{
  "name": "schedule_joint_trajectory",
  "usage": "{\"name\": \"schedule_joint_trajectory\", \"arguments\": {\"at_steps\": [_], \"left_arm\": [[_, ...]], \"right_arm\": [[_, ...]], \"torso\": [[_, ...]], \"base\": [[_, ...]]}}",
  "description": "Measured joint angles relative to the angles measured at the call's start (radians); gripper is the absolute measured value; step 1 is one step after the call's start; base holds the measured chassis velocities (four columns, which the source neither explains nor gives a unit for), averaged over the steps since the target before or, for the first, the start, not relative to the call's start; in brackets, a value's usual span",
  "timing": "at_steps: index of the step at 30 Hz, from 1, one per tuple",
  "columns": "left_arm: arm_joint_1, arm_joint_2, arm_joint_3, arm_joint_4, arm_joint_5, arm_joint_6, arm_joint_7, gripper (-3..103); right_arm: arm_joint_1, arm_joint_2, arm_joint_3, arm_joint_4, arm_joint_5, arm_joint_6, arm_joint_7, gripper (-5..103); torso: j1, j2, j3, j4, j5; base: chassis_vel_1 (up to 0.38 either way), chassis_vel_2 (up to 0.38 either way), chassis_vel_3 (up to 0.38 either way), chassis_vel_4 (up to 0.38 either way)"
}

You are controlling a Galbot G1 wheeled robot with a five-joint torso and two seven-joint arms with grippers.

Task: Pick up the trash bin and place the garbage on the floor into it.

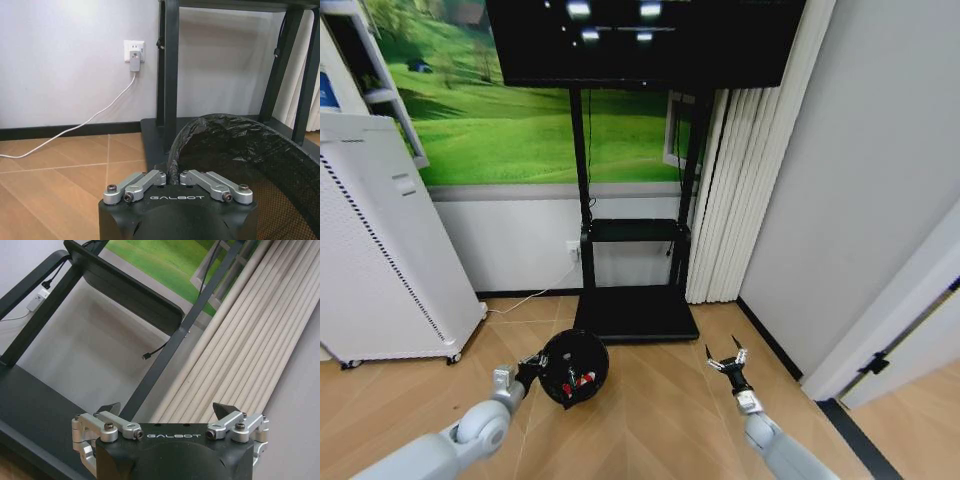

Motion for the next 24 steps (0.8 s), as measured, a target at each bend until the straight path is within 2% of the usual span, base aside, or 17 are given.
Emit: {"name": "schedule_joint_trajectory", "arguments": {"at_steps": [12, 17, 24], "left_arm": [[0.042, -0.013, -0.034, -0.008, 0.023, 0.000, 0.001, 6], [0.076, -0.023, -0.063, -0.009, 0.041, -0.001, 0.008, 6], [0.108, -0.034, -0.093, -0.010, 0.059, -0.008, 0.014, 6]], "right_arm": [[-0.056, 0.011, 0.033, 0.056, -0.054, 0.000, 0.007, 100], [-0.068, 0.032, 0.042, 0.058, -0.125, -0.001, 0.030, 100], [-0.077, 0.042, 0.047, 0.052, -0.131, -0.001, 0.050, 100]], "torso": [[0.000, 0.000, 0.000, 0.0005, -0.0003], [0.000, 0.000, 0.000, 0.0003, 0.0001], [0.000, 0.000, 0.000, 0.0004, -0.0002]], "base": [[0.328, 0.066, -0.333, -0.052], [0.325, 0.212, -0.331, -0.257], [0.326, 0.342, -0.325, -0.354]]}}
